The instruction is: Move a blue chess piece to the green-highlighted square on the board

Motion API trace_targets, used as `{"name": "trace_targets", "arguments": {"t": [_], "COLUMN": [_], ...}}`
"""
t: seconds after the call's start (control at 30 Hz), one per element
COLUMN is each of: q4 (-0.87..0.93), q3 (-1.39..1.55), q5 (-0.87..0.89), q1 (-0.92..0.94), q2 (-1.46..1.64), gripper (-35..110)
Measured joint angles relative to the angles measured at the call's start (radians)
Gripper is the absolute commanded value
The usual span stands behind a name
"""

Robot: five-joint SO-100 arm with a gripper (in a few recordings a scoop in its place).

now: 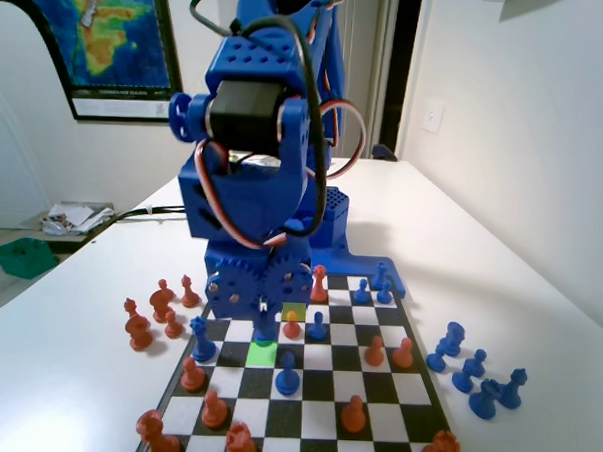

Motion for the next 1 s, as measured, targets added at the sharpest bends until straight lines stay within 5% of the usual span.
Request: {"name": "trace_targets", "arguments": {"t": [1.0], "q4": [-0.114], "q3": [-0.009], "q5": [0.018], "q1": [0.000], "q2": [-0.071], "gripper": [8]}}
